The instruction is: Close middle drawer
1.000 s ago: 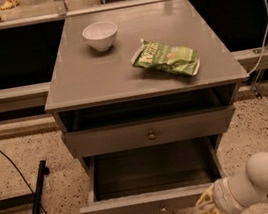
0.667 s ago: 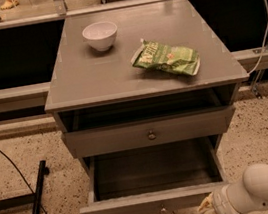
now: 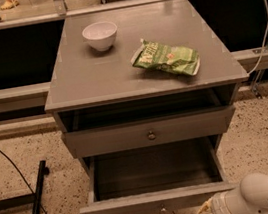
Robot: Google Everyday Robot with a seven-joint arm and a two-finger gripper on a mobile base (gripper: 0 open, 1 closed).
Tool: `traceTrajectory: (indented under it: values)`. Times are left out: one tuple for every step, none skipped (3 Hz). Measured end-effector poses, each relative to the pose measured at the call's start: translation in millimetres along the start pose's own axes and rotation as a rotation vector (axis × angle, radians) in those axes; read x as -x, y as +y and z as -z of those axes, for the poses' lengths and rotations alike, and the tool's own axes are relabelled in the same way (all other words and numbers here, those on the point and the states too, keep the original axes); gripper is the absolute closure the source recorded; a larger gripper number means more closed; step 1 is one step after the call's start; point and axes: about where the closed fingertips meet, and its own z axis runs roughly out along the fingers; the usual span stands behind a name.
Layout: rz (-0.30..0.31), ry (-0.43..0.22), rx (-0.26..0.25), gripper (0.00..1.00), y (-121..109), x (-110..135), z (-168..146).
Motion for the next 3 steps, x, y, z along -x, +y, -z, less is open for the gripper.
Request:
traceTrajectory:
  values:
    - [-0.014,0.016,-0.015,1.0,-5.1,-6.5,-11.5]
    - [-0.024,0.019,-0.124,1.0,-35.2,-28.3,-31.3]
    - [-0.019,0.01,-0.199,1.0,-63.2,-40.6,-40.0]
